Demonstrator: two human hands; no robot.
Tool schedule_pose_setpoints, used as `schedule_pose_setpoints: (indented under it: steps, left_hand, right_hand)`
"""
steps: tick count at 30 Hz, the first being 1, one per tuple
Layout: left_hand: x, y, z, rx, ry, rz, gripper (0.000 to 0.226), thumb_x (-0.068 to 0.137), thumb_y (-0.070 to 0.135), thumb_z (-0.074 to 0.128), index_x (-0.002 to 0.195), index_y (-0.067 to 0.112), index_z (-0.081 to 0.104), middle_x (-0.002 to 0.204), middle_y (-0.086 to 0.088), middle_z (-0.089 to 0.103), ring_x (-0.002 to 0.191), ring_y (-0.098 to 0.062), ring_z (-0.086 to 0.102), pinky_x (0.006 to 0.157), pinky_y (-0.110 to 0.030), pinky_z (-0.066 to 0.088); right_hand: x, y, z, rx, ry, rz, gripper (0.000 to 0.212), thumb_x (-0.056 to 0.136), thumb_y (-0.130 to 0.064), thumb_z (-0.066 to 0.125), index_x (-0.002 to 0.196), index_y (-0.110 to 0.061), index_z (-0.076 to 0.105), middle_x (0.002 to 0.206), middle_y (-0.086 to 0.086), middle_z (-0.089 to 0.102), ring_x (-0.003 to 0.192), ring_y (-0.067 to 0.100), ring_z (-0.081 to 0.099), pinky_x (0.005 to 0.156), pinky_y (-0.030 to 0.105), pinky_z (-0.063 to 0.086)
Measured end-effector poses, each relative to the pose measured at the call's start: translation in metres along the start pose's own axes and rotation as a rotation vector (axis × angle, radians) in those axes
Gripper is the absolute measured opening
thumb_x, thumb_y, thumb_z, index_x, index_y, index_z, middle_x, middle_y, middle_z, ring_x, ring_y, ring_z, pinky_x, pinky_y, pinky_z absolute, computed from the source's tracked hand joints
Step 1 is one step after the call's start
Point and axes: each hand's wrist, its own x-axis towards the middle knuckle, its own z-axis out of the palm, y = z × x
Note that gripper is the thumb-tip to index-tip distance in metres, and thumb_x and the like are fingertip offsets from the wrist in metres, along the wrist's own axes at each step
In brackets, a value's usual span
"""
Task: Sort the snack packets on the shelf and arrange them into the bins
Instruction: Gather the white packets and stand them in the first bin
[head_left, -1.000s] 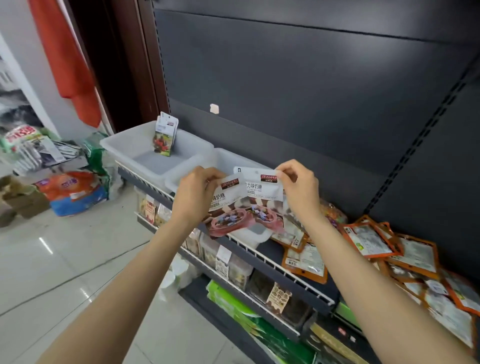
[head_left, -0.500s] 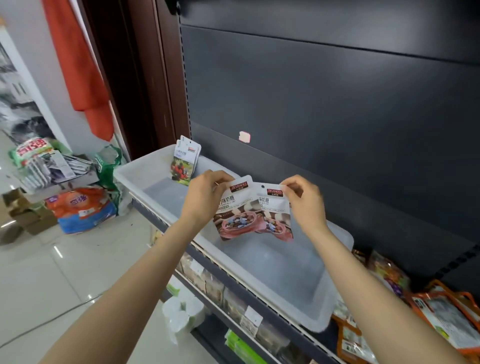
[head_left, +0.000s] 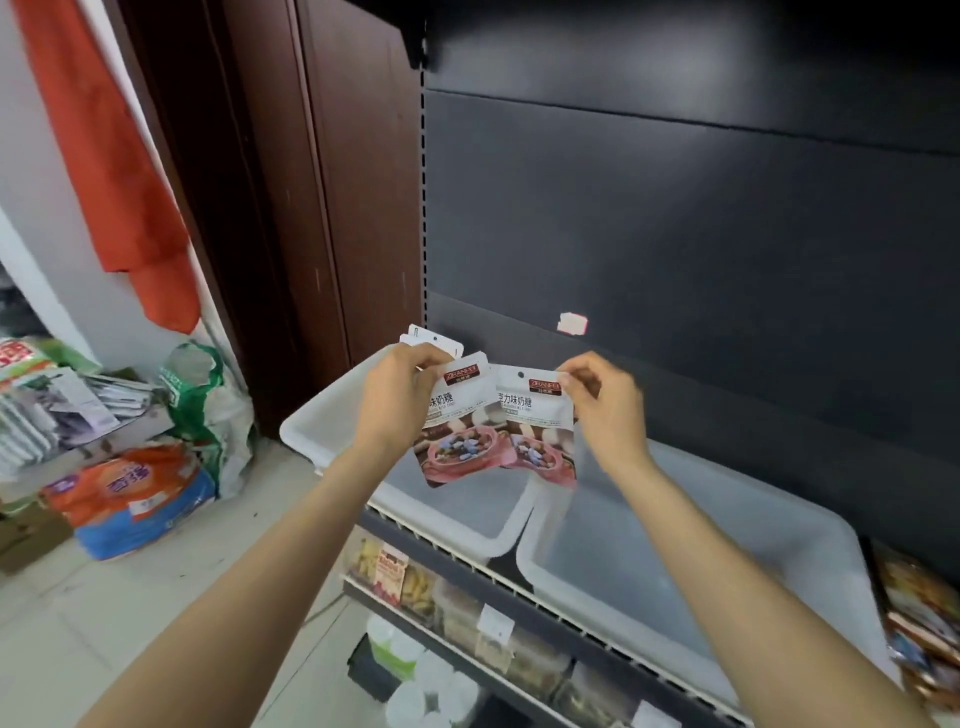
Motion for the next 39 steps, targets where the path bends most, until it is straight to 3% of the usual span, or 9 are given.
schedule_pose_setpoints:
  steps: [8,12,22,26,29,33,37,39]
  left_hand:
    - [0.056,-0.085,-0.026,0.071,-0.146,0.06,0.019,0.095,0.008,0.053,0.102,0.011,0.07,0.093,0.002,0.056,0.083,-0.01,0.048,0.073,-0.016,0.031]
    - [0.086,-0.117,-0.024,0.127,-0.259,0.122,0.018,0.094,0.01,0.055,0.099,0.014,0.071,0.092,-0.002,0.058,0.087,-0.019,0.055,0.078,-0.026,0.041]
    - [0.15,-0.172,-0.004,0.138,-0.405,0.121,0.019,0.091,0.007,0.057,0.1,0.013,0.073,0.095,-0.002,0.062,0.088,-0.021,0.06,0.082,-0.027,0.044]
    - [0.168,-0.191,0.006,0.179,-0.473,0.122,0.019,0.092,0.011,0.057,0.102,0.017,0.072,0.102,-0.005,0.065,0.091,-0.023,0.062,0.084,-0.035,0.049]
    - [0.184,-0.198,0.014,0.183,-0.528,0.155,0.02,0.092,0.01,0.057,0.101,0.019,0.072,0.103,-0.003,0.066,0.09,-0.021,0.062,0.081,-0.033,0.05]
    - [0.199,-0.206,0.028,0.128,-0.591,0.149,0.022,0.09,0.008,0.059,0.097,0.023,0.073,0.102,0.002,0.07,0.09,-0.018,0.064,0.081,-0.037,0.053]
    - [0.212,-0.206,0.044,0.143,-0.613,0.187,0.028,0.09,0.004,0.055,0.103,0.023,0.071,0.108,0.002,0.069,0.1,-0.019,0.062,0.087,-0.036,0.05]
    - [0.213,-0.208,0.049,0.282,-0.624,0.264,0.033,0.091,0.005,0.053,0.114,0.024,0.065,0.116,0.0,0.063,0.112,-0.021,0.054,0.094,-0.036,0.043]
  right_hand:
    - [0.014,-0.016,0.094,-0.069,0.009,0.104,0.016,0.087,-0.006,0.06,0.079,-0.019,0.064,0.071,-0.016,0.061,0.069,0.005,0.057,0.073,0.034,0.051]
    - [0.031,-0.008,0.13,-0.018,-0.02,0.141,0.013,0.089,-0.004,0.06,0.082,-0.014,0.064,0.073,-0.015,0.06,0.07,0.001,0.056,0.072,0.032,0.052]
    - [0.096,0.035,0.218,0.117,-0.022,0.395,0.029,0.088,0.0,0.057,0.073,-0.025,0.058,0.077,-0.009,0.061,0.082,0.019,0.061,0.078,0.051,0.056]
    - [0.11,0.046,0.246,0.077,0.028,0.433,0.021,0.086,0.001,0.06,0.079,-0.018,0.065,0.081,-0.004,0.066,0.088,0.024,0.066,0.082,0.048,0.055]
    - [0.121,0.047,0.257,-0.05,0.068,0.421,0.013,0.087,-0.001,0.061,0.088,-0.011,0.071,0.091,0.002,0.071,0.086,0.016,0.064,0.073,0.026,0.048]
    - [0.125,0.049,0.264,-0.154,0.087,0.429,0.015,0.089,-0.005,0.059,0.093,-0.011,0.072,0.098,0.001,0.071,0.084,0.008,0.06,0.063,0.014,0.039]
    - [0.124,0.048,0.265,-0.111,0.058,0.481,0.025,0.091,-0.003,0.053,0.111,-0.008,0.067,0.109,0.009,0.068,0.1,0.021,0.064,0.08,0.024,0.046]
    - [0.122,0.048,0.263,-0.111,0.013,0.504,0.029,0.091,-0.002,0.053,0.118,-0.008,0.063,0.114,0.009,0.066,0.105,0.02,0.061,0.078,0.016,0.042]
